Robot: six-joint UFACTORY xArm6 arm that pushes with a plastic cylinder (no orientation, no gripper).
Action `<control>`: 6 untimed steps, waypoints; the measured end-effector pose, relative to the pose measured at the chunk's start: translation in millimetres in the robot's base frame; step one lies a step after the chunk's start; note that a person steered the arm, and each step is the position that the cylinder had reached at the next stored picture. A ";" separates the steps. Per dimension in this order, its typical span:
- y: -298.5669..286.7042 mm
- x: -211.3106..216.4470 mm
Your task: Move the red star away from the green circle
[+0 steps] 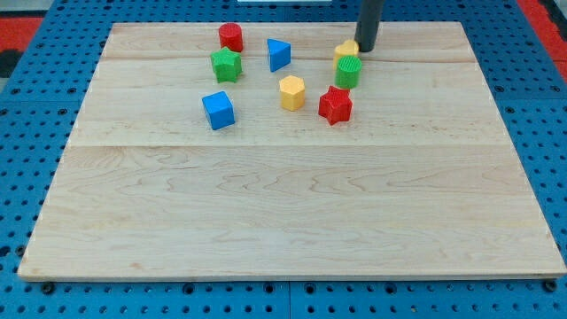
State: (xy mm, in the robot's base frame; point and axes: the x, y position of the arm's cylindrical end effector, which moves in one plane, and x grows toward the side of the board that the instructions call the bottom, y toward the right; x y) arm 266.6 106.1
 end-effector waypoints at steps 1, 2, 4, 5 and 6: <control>-26.4 22.7; 17.3 26.7; -37.3 87.8; -108.7 88.6; -116.4 127.7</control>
